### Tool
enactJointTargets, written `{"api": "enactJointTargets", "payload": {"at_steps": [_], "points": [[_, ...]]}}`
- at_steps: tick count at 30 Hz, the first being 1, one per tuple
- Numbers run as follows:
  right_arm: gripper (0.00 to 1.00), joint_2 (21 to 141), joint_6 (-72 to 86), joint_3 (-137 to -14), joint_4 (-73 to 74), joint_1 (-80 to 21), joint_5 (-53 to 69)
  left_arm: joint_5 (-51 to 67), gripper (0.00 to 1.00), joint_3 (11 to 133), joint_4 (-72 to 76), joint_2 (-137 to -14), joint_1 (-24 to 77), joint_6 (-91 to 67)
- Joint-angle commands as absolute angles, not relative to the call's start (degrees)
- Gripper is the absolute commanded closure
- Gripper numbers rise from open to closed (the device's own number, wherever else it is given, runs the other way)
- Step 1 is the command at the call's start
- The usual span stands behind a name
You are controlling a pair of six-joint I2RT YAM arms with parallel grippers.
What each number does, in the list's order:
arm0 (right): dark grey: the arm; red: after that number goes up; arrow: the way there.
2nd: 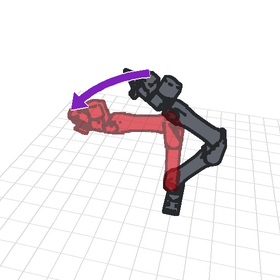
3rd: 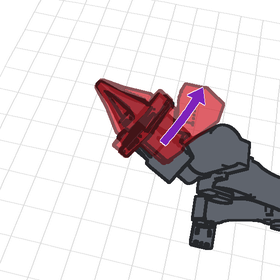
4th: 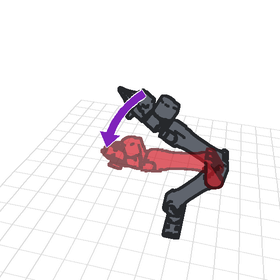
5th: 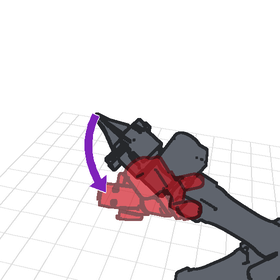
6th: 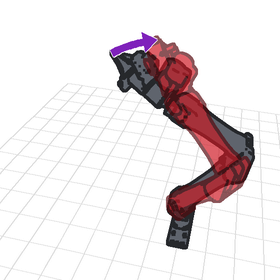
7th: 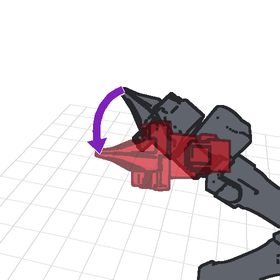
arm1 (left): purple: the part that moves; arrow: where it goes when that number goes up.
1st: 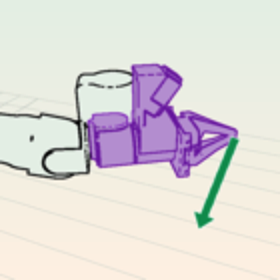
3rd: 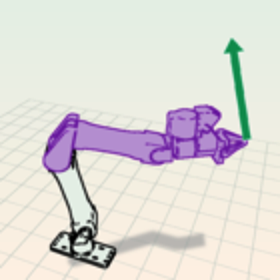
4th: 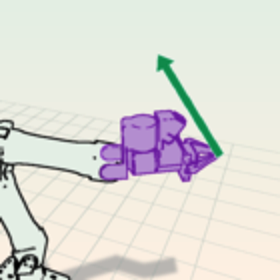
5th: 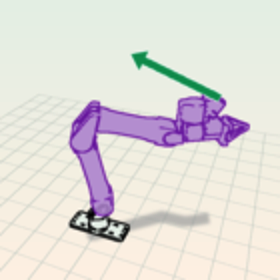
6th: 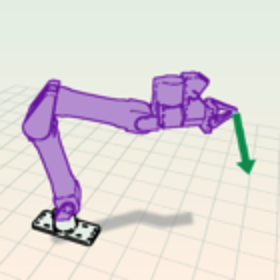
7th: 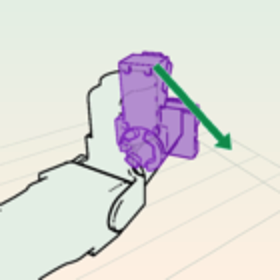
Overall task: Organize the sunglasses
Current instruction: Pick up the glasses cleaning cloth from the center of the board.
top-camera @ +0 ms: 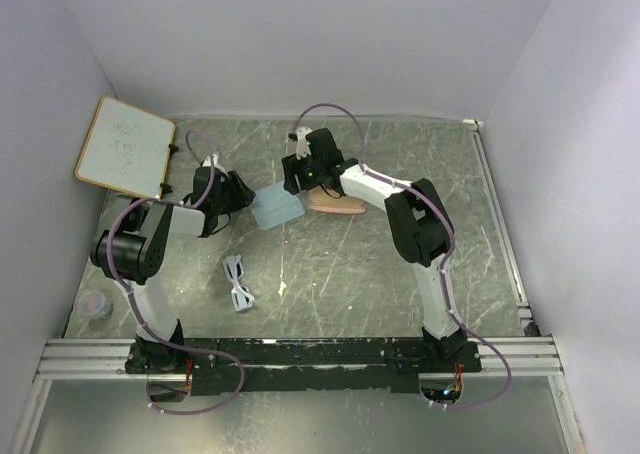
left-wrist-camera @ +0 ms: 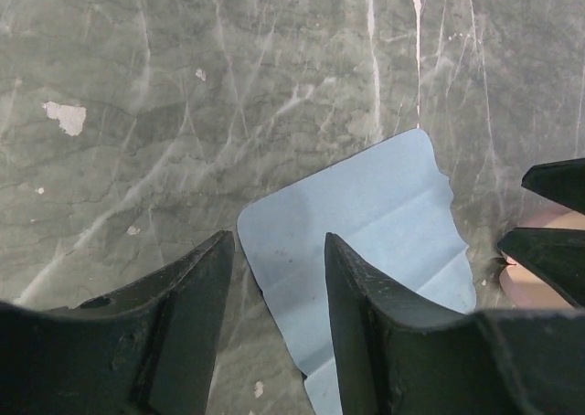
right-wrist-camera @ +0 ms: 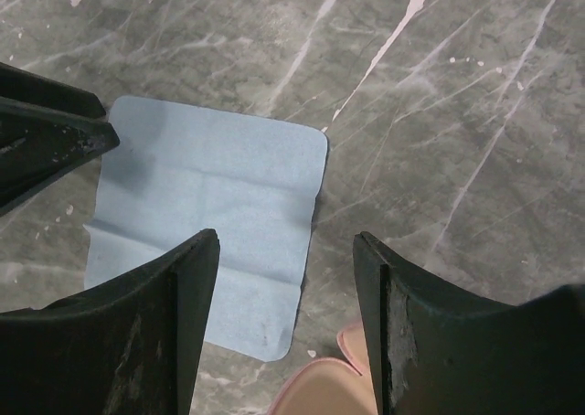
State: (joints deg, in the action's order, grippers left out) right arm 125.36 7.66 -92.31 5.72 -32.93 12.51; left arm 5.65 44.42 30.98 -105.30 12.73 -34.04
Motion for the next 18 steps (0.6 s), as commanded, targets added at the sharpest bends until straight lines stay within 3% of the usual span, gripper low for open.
{"api": "enactJointTargets", "payload": {"at_steps": [1,8,14,18], "points": [[0.40,127.53,7.00,-96.43,6.89,-32.34,13.10,7.52,0.44,46.21,31.13,-106.37,12.56,-32.95],[0.41,129.64,7.04,-99.49,7.85,-32.37,14.25,6.79,0.43,46.87,29.43,-106.51,12.63,-31.98],[0.41,129.92,7.14,-99.49,7.66,-32.28,14.74,6.93,0.61,47.78,28.12,-107.30,12.96,-31.26],[0.41,130.27,7.29,-99.54,7.63,-32.29,15.14,7.31,0.57,47.73,28.35,-107.74,13.01,-31.25]]}}
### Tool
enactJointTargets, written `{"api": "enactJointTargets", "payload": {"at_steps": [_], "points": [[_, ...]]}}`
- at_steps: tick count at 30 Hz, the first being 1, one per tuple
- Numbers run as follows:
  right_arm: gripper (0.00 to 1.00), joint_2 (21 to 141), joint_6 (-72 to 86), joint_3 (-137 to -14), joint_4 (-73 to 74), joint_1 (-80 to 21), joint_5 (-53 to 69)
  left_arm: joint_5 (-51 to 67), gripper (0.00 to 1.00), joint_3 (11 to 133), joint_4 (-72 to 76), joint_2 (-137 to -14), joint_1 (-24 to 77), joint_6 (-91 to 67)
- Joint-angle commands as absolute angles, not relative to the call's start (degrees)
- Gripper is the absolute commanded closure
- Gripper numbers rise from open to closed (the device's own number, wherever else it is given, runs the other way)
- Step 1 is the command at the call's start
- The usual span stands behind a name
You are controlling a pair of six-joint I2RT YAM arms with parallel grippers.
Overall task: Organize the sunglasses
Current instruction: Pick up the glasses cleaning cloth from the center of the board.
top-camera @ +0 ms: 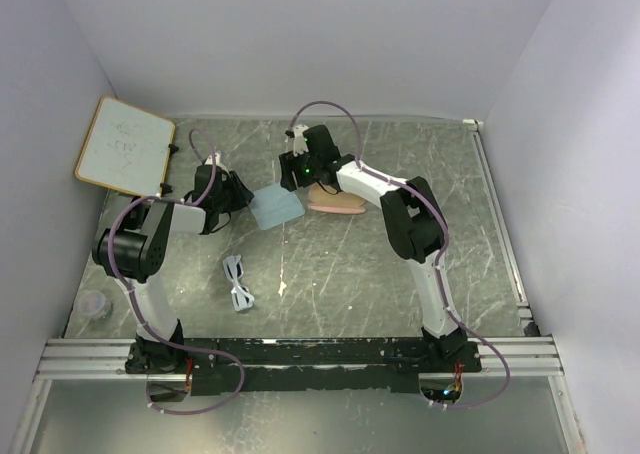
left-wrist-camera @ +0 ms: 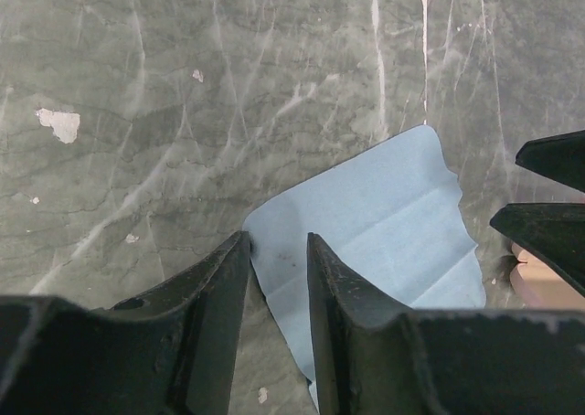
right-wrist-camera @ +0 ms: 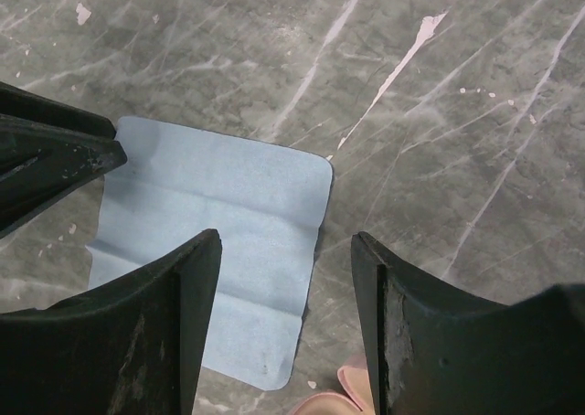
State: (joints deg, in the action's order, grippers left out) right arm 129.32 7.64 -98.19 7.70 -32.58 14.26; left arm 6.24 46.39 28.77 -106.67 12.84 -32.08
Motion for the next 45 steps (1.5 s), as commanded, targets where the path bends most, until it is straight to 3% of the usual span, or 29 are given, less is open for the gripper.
{"api": "enactJointTargets", "payload": {"at_steps": [1,8,17,45], "points": [[0.41,130.18,7.25,-99.38,7.49,-32.33,15.12,7.40,0.56,47.75,28.47,-107.95,12.99,-31.28],[0.45,132.09,6.88,-101.27,8.37,-32.27,15.47,7.48,0.67,47.80,28.53,-108.37,13.12,-31.22],[0.58,134.89,6.97,-103.97,9.70,-32.17,16.66,7.42,0.66,47.73,28.54,-107.85,13.13,-30.91],[0.55,139.67,7.03,-108.91,11.01,-32.07,16.38,7.86,0.67,47.58,29.14,-107.67,13.12,-30.43]]}}
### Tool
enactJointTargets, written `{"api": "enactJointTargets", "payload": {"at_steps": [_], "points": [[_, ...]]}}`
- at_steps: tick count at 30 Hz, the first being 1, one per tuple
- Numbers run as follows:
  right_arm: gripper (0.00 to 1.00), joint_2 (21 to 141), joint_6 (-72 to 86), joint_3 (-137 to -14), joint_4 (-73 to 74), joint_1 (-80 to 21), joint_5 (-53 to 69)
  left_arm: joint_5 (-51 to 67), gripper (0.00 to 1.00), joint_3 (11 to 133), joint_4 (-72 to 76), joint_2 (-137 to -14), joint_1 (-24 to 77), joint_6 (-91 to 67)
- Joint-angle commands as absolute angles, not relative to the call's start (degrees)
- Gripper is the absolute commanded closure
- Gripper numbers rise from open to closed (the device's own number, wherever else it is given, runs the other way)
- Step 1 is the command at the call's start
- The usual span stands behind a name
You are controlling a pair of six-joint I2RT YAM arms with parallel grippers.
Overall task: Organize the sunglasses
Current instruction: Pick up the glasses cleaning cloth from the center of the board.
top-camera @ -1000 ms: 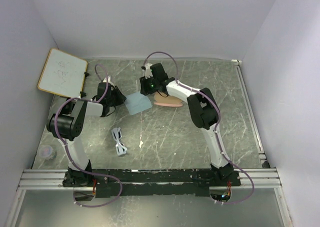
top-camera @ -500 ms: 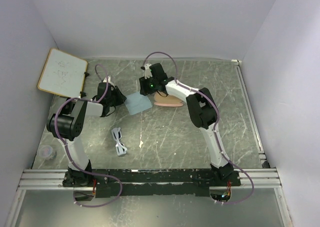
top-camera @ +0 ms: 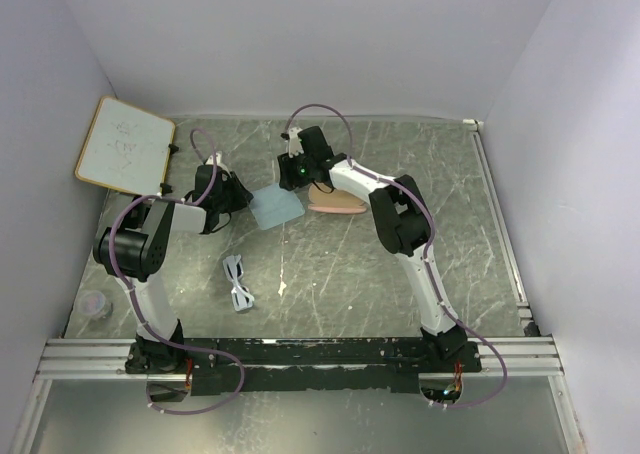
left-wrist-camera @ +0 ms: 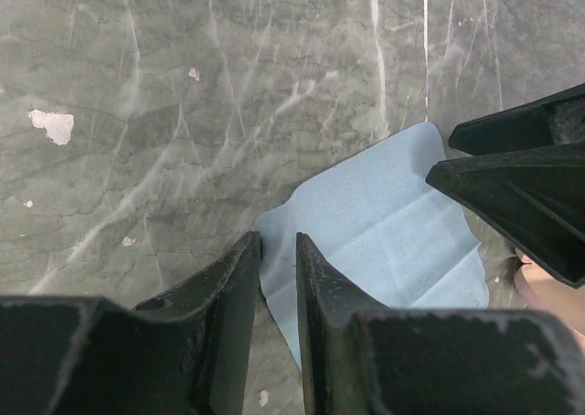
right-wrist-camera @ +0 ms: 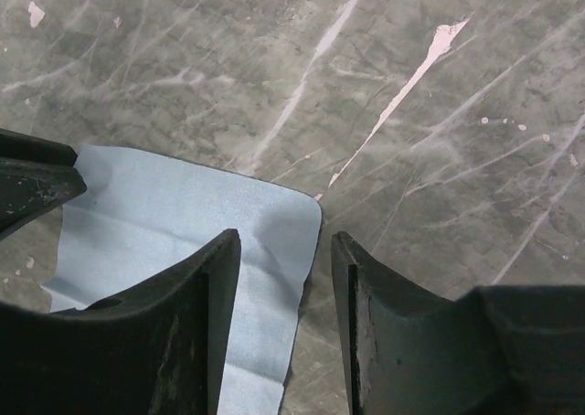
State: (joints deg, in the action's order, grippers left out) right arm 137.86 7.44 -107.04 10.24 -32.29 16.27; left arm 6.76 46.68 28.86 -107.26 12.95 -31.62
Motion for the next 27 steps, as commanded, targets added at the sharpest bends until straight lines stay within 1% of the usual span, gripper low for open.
{"api": "enactJointTargets", "payload": {"at_steps": [1,4,10,16,21,24,25,27], "points": [[0.57,139.80,7.03,-109.05,11.21,-32.08,16.69,7.84,0.67,47.60,29.10,-107.71,13.11,-30.42],[0.63,139.69,7.53,-108.51,10.90,-32.17,17.47,7.82,0.67,47.67,29.18,-107.94,13.11,-30.42],[0.63,139.68,7.74,-108.01,10.70,-32.26,17.51,8.15,0.67,47.69,29.37,-108.19,13.13,-30.56],[0.72,139.63,7.79,-108.25,10.63,-32.26,17.40,8.24,0.68,47.66,29.40,-108.27,13.17,-30.59],[0.73,139.70,7.95,-108.05,10.46,-32.26,17.99,8.25,0.69,47.66,29.30,-108.12,13.17,-30.47],[0.78,139.64,8.02,-107.84,10.33,-32.30,17.86,8.28,0.70,47.68,29.36,-108.23,13.18,-30.37],[0.82,139.66,7.95,-107.92,10.35,-32.26,17.87,8.35,0.72,47.65,29.40,-108.28,13.18,-30.36],[0.85,139.62,7.91,-107.78,10.24,-32.25,17.85,8.44,0.74,47.87,29.31,-108.44,13.12,-30.31]]}}
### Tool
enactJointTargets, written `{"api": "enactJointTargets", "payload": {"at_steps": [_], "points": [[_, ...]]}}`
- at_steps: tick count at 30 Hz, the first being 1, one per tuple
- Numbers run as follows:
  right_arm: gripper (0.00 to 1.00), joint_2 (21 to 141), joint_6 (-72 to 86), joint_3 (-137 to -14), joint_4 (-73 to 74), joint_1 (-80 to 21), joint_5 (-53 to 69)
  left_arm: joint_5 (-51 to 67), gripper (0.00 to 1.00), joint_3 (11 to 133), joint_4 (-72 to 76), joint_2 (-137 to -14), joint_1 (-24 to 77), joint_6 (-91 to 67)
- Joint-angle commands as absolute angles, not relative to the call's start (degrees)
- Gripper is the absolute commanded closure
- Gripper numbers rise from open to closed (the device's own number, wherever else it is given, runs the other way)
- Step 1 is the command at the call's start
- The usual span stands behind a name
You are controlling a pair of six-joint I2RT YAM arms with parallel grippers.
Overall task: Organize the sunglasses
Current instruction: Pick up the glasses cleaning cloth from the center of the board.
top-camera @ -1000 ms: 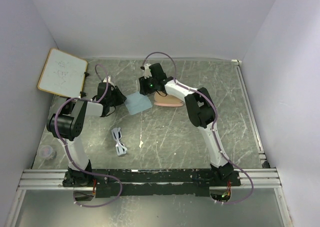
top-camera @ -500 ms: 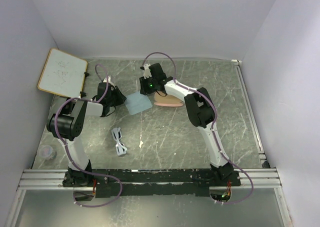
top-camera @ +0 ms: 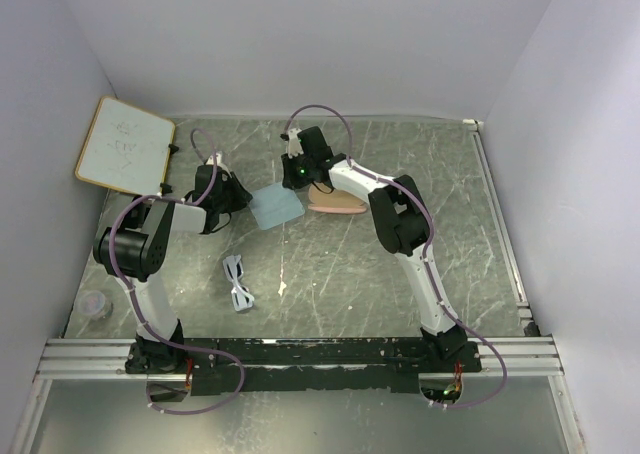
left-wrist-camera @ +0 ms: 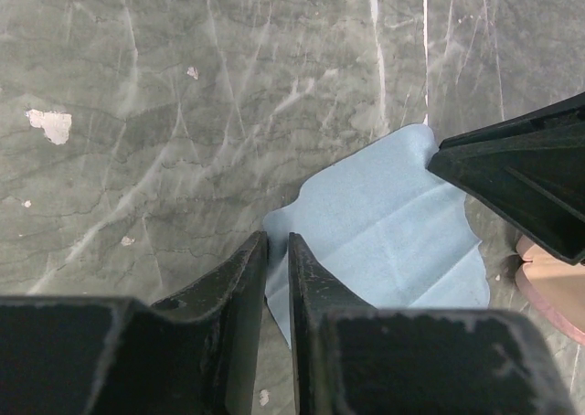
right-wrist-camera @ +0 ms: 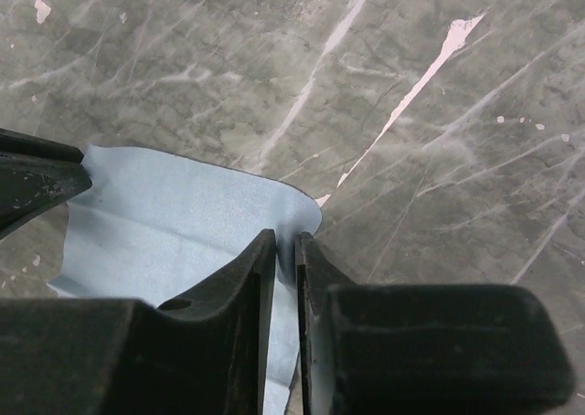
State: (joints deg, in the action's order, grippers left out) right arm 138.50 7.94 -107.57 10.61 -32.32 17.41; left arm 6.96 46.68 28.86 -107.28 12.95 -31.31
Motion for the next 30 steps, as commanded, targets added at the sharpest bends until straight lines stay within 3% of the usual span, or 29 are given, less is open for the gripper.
{"api": "enactJointTargets", "payload": {"at_steps": [1,7,17,30], "points": [[0.86,139.59,7.91,-107.64,10.07,-32.26,17.84,8.55,0.75,47.96,29.20,-108.51,13.18,-30.23],[1.00,139.04,7.59,-106.87,9.43,-32.26,17.68,9.19,0.93,48.94,28.65,-109.26,13.18,-29.91],[1.00,134.78,7.54,-102.17,5.64,-32.34,17.58,9.26,0.93,49.79,28.89,-107.84,13.25,-29.19],[1.00,120.62,7.73,-89.52,0.35,-33.18,14.75,5.25,0.93,47.78,27.62,-99.11,16.86,-26.35]]}}
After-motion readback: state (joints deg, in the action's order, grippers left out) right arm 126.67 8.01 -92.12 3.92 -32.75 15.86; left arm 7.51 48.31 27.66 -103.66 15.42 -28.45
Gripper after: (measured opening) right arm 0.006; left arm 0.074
